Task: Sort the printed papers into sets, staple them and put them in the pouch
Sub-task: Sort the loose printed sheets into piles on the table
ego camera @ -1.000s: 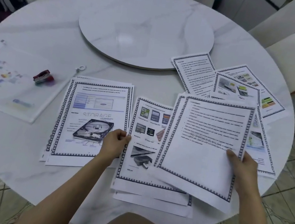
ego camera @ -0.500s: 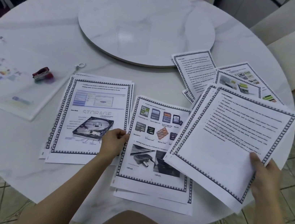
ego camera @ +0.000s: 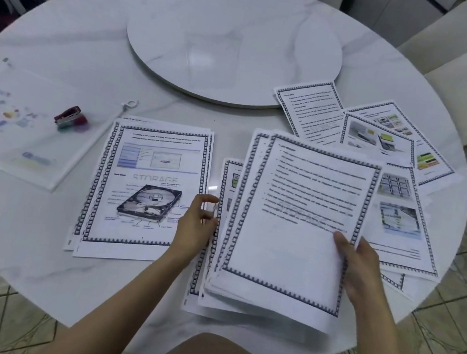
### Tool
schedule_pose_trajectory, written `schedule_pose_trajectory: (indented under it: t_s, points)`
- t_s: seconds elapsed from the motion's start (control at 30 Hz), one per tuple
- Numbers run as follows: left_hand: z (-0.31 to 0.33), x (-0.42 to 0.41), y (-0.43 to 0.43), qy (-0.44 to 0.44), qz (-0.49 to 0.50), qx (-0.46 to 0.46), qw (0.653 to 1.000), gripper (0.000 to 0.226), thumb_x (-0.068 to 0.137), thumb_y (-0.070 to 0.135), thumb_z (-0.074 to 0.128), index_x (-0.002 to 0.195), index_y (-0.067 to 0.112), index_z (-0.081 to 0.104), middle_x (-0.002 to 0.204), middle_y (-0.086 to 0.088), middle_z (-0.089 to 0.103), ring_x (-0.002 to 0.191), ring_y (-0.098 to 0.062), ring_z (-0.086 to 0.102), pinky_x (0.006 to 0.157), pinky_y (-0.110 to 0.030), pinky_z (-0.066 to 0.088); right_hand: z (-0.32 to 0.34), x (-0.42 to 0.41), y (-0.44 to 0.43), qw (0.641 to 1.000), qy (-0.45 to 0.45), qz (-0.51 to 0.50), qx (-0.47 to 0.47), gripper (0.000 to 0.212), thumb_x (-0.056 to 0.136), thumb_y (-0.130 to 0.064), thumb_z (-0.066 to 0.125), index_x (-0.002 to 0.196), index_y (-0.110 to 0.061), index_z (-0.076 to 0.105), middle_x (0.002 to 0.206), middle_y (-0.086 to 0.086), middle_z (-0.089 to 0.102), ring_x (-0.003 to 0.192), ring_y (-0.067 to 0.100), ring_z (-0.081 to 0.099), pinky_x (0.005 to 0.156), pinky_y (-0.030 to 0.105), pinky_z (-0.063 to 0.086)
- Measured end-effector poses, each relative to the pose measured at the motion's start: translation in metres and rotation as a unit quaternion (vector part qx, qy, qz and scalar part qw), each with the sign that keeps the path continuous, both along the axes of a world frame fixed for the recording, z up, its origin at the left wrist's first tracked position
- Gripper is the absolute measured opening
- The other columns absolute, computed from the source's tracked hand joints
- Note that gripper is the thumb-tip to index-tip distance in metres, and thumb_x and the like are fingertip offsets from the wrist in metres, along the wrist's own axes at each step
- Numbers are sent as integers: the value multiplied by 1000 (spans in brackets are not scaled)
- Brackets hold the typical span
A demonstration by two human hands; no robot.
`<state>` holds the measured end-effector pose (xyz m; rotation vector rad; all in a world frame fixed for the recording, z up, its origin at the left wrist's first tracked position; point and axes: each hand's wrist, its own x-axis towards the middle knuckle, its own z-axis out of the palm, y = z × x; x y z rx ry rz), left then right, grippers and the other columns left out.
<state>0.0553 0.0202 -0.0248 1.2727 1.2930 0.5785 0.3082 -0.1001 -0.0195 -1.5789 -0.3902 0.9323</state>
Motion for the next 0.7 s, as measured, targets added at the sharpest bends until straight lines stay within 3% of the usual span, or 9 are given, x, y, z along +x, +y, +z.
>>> schedule_pose_trajectory:
  t_s: [0.07,0.2,0.3,0.4,0.6,0.7]
  points:
    - [2,-1,0,-13,-12,-18,1000,13,93,16,52,98,26,59,88,-3,63,71,-20,59,63,-34,52,-6,-6,5,1000,0,1,-9,24,89,-14,59,112,-14,60,101,-4,67,77,3,69,69,20,57]
    - [15,0,-1,-67,-32,-103,992,32,98,32,40,83,21,66,75,-2,65,66,-20,55,60,-26,45,-11,-11,10,999,2,23,-31,22,89,-11,57,111,-13,60,98,-3,68,78,5,69,64,19,56]
    - [18,0,0,-92,-24,-135,986,36,96,41,39,91,19,68,83,-1,71,70,-15,64,64,-26,53,-13,-12,10,998,-1,27,-48,22,89,-12,58,110,-13,60,98,-3,68,79,5,69,64,19,56]
    - [16,-1,2,-77,-32,-111,990,29,95,32,48,99,12,68,95,-7,72,69,-10,66,62,-24,53,-15,-11,7,997,-18,27,-64,22,89,-12,59,110,-13,60,100,-1,68,85,10,67,71,22,56]
    - [15,-1,5,-64,-31,-129,989,18,92,22,55,90,9,67,71,2,67,52,-4,62,48,-14,47,-15,-8,1,996,-19,27,-79,22,89,-13,59,111,-11,62,99,-2,68,91,15,67,75,25,57]
    - [9,0,5,-35,-19,-114,993,13,88,16,61,80,9,67,70,-2,66,57,-10,62,50,-15,49,-15,-9,1,996,-19,31,-77,14,88,-13,60,101,-17,64,99,-2,69,89,13,68,76,25,57]
